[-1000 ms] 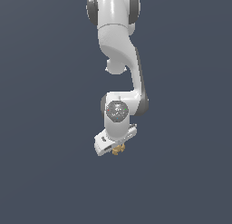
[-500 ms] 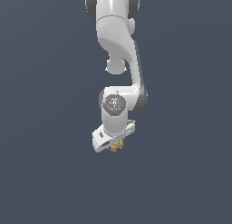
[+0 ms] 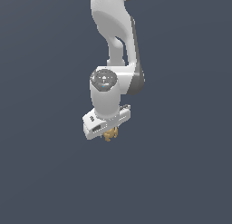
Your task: Pick up the object and move it to a goal position.
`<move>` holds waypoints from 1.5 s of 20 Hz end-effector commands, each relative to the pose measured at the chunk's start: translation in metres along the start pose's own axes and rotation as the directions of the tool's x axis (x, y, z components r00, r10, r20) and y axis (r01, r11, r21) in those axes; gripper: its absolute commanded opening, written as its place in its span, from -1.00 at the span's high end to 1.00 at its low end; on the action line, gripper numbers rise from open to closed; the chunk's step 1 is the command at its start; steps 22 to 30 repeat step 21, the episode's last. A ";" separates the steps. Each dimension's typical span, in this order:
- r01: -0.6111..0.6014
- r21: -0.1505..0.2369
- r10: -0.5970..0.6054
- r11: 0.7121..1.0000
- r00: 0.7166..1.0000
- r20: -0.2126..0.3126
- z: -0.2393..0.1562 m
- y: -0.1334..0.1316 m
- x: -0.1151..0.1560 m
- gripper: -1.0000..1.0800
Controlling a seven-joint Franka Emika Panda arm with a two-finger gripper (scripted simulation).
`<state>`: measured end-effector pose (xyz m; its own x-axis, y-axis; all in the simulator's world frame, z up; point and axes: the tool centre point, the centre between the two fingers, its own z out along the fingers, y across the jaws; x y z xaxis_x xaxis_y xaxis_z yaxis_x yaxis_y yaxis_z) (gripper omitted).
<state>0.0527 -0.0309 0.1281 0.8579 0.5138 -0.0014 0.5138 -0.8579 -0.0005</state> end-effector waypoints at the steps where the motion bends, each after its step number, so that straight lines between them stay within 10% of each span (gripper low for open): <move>1: 0.000 -0.001 0.000 1.000 1.000 -0.001 -0.025 0.003 -0.013 1.00; 15: 0.000 0.000 0.000 1.000 1.000 -0.002 -0.124 0.018 -0.062 1.00; 30: 0.000 0.000 0.000 1.000 1.000 -0.002 -0.135 0.021 -0.067 1.00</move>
